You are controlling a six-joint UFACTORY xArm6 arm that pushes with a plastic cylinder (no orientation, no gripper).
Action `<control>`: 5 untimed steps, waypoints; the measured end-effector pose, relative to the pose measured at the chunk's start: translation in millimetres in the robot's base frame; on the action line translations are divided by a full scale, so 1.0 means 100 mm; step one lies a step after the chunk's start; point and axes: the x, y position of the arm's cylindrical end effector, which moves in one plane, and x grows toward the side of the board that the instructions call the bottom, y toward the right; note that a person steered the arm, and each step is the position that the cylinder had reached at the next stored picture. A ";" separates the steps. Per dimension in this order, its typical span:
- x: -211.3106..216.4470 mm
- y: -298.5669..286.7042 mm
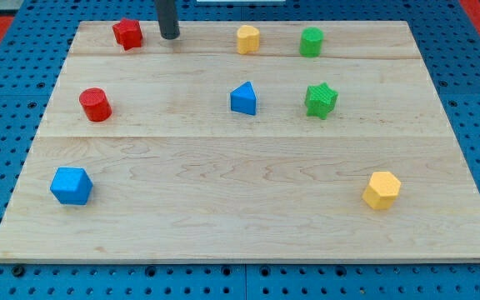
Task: Push the blue triangle to the right of the blue cube
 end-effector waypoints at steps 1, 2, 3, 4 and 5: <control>0.60 0.13; 0.94 0.66; 1.02 1.13; 1.55 1.20; 2.02 1.16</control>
